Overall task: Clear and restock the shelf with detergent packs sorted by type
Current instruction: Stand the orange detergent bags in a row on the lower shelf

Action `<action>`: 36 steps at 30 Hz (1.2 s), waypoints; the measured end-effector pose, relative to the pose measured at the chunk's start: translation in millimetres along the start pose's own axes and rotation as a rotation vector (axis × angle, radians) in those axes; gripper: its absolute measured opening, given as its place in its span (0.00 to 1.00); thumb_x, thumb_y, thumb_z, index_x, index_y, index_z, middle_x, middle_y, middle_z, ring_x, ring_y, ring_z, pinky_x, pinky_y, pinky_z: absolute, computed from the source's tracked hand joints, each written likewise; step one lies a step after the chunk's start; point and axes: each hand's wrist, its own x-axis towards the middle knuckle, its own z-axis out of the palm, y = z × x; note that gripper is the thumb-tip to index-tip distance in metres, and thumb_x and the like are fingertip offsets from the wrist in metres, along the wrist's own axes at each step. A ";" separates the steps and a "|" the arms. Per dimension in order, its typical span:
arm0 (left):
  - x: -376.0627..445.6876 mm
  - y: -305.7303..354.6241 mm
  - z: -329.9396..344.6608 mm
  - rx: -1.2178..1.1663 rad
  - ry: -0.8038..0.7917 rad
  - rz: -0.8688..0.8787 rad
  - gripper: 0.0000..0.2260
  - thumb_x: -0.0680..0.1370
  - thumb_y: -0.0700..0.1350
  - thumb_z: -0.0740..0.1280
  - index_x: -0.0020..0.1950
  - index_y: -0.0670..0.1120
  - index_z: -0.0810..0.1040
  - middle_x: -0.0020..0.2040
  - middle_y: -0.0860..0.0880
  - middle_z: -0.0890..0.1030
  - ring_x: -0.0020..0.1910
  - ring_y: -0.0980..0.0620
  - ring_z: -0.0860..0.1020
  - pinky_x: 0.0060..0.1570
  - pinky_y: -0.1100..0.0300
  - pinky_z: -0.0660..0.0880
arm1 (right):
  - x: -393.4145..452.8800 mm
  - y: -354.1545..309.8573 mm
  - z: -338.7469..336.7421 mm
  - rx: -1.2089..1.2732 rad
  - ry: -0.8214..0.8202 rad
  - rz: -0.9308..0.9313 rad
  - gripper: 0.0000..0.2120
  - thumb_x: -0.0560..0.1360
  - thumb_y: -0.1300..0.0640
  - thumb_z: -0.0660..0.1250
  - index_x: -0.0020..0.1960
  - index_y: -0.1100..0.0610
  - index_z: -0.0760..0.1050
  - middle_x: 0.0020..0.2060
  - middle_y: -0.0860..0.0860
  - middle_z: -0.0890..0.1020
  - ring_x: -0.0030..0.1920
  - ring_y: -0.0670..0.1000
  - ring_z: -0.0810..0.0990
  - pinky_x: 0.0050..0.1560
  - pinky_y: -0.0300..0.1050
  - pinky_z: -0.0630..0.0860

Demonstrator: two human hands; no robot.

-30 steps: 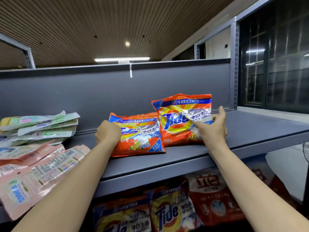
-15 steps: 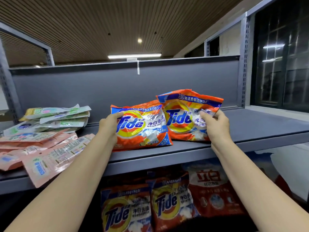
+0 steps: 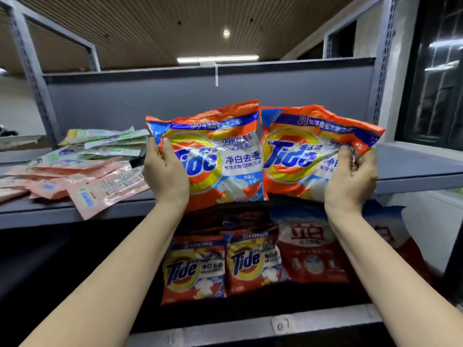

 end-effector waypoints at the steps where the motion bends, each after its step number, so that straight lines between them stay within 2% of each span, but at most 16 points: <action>1: -7.3 -2.5 -6.8 -0.011 -0.013 0.019 0.09 0.82 0.43 0.57 0.44 0.41 0.69 0.31 0.53 0.70 0.31 0.61 0.70 0.34 0.61 0.61 | -2.6 2.6 -6.1 0.019 -0.014 -0.012 0.11 0.79 0.52 0.62 0.55 0.59 0.74 0.41 0.43 0.78 0.37 0.37 0.75 0.38 0.27 0.67; 3: -23.0 -12.3 -19.1 -0.017 -0.049 0.017 0.11 0.82 0.43 0.57 0.47 0.36 0.72 0.36 0.45 0.75 0.35 0.55 0.71 0.39 0.57 0.64 | -10.2 11.3 -17.7 0.020 -0.043 -0.033 0.08 0.78 0.53 0.63 0.50 0.57 0.75 0.34 0.40 0.74 0.33 0.34 0.73 0.38 0.28 0.67; 6: -52.3 -37.2 -35.1 0.039 -0.085 0.010 0.15 0.81 0.46 0.57 0.54 0.34 0.74 0.44 0.40 0.79 0.42 0.46 0.74 0.43 0.55 0.65 | -26.4 29.3 -35.9 -0.019 -0.106 -0.017 0.11 0.78 0.51 0.63 0.40 0.57 0.71 0.27 0.44 0.69 0.28 0.41 0.68 0.33 0.37 0.64; 11: -105.5 -80.3 -64.6 0.140 -0.137 -0.047 0.12 0.79 0.49 0.57 0.43 0.42 0.71 0.31 0.53 0.73 0.30 0.54 0.71 0.31 0.63 0.61 | -66.7 79.5 -59.0 -0.177 -0.286 0.050 0.14 0.77 0.48 0.62 0.35 0.53 0.69 0.24 0.47 0.70 0.29 0.44 0.66 0.37 0.47 0.66; 14: -128.0 -112.7 -78.1 0.257 -0.178 -0.131 0.13 0.81 0.47 0.57 0.45 0.39 0.72 0.30 0.53 0.72 0.29 0.58 0.72 0.30 0.66 0.65 | -93.4 108.3 -69.8 -0.292 -0.369 0.132 0.18 0.77 0.48 0.62 0.32 0.54 0.66 0.24 0.48 0.72 0.28 0.45 0.68 0.34 0.48 0.65; 17: -138.6 -153.3 -85.8 0.378 -0.230 -0.243 0.17 0.81 0.50 0.56 0.56 0.36 0.74 0.35 0.43 0.77 0.36 0.42 0.75 0.39 0.54 0.69 | -114.8 130.3 -73.8 -0.387 -0.381 0.232 0.19 0.75 0.46 0.58 0.32 0.58 0.64 0.24 0.51 0.70 0.30 0.53 0.70 0.32 0.47 0.65; 19: -140.7 -178.0 -86.9 0.455 -0.251 -0.277 0.20 0.78 0.51 0.54 0.58 0.37 0.74 0.40 0.38 0.78 0.41 0.36 0.75 0.42 0.50 0.68 | -124.0 145.9 -69.6 -0.404 -0.386 0.273 0.18 0.78 0.49 0.61 0.34 0.58 0.67 0.25 0.52 0.72 0.32 0.56 0.72 0.33 0.48 0.65; 22: -144.7 -209.2 -84.4 0.501 -0.244 -0.474 0.13 0.79 0.38 0.58 0.60 0.35 0.73 0.39 0.39 0.75 0.38 0.41 0.72 0.39 0.53 0.66 | -134.3 166.4 -55.7 -0.444 -0.401 0.314 0.09 0.79 0.55 0.60 0.45 0.58 0.76 0.35 0.56 0.79 0.41 0.60 0.76 0.39 0.50 0.67; 23: -145.6 -218.6 -82.8 0.515 -0.250 -0.524 0.12 0.78 0.35 0.58 0.59 0.33 0.73 0.39 0.38 0.75 0.38 0.41 0.72 0.39 0.52 0.66 | -137.5 173.3 -50.2 -0.458 -0.390 0.344 0.10 0.80 0.56 0.60 0.51 0.60 0.77 0.39 0.58 0.80 0.43 0.60 0.76 0.41 0.49 0.68; 25: -147.2 -238.1 -78.0 0.484 -0.284 -0.532 0.12 0.80 0.35 0.59 0.61 0.32 0.73 0.44 0.34 0.77 0.39 0.36 0.75 0.38 0.48 0.70 | -144.8 187.5 -37.9 -0.417 -0.370 0.391 0.12 0.80 0.55 0.60 0.55 0.64 0.76 0.38 0.58 0.78 0.41 0.60 0.75 0.42 0.48 0.68; 26: -147.4 -247.5 -74.0 0.455 -0.296 -0.489 0.12 0.81 0.37 0.59 0.62 0.33 0.72 0.47 0.33 0.78 0.41 0.34 0.77 0.38 0.48 0.72 | -148.9 194.9 -30.4 -0.365 -0.369 0.398 0.14 0.80 0.54 0.60 0.55 0.64 0.76 0.37 0.56 0.78 0.40 0.59 0.76 0.41 0.47 0.68; 28: -147.8 -264.3 -66.6 0.426 -0.285 -0.397 0.13 0.82 0.40 0.57 0.63 0.36 0.72 0.50 0.33 0.78 0.44 0.34 0.78 0.39 0.51 0.71 | -158.2 210.5 -18.1 -0.290 -0.394 0.395 0.17 0.80 0.50 0.57 0.56 0.61 0.76 0.42 0.57 0.81 0.46 0.60 0.79 0.45 0.46 0.70; 30: -151.8 -282.0 -61.1 0.441 -0.261 -0.324 0.17 0.81 0.46 0.54 0.62 0.36 0.73 0.49 0.33 0.78 0.45 0.34 0.79 0.40 0.51 0.70 | -170.1 229.3 -10.2 -0.307 -0.412 0.395 0.19 0.80 0.46 0.53 0.60 0.57 0.74 0.50 0.57 0.81 0.52 0.59 0.79 0.49 0.46 0.71; 33: -164.2 -300.4 -57.7 0.520 -0.235 -0.297 0.28 0.81 0.58 0.47 0.60 0.35 0.70 0.44 0.31 0.79 0.40 0.32 0.79 0.36 0.49 0.70 | -186.8 251.6 -7.8 -0.390 -0.407 0.390 0.25 0.78 0.41 0.49 0.68 0.53 0.66 0.53 0.59 0.81 0.52 0.62 0.80 0.50 0.50 0.74; 35: -168.6 -307.1 -58.1 0.558 -0.213 -0.291 0.33 0.79 0.64 0.44 0.57 0.35 0.68 0.45 0.30 0.77 0.39 0.31 0.78 0.35 0.49 0.69 | -191.9 255.2 -5.1 -0.402 -0.449 0.338 0.25 0.77 0.38 0.51 0.66 0.54 0.62 0.54 0.60 0.80 0.53 0.64 0.79 0.49 0.52 0.74; 36: -169.7 -309.0 -59.2 0.583 -0.207 -0.287 0.33 0.77 0.65 0.44 0.57 0.35 0.67 0.49 0.30 0.76 0.42 0.29 0.78 0.38 0.46 0.70 | -192.2 256.4 -3.5 -0.397 -0.453 0.291 0.27 0.77 0.36 0.53 0.65 0.55 0.61 0.56 0.60 0.78 0.55 0.64 0.78 0.51 0.53 0.74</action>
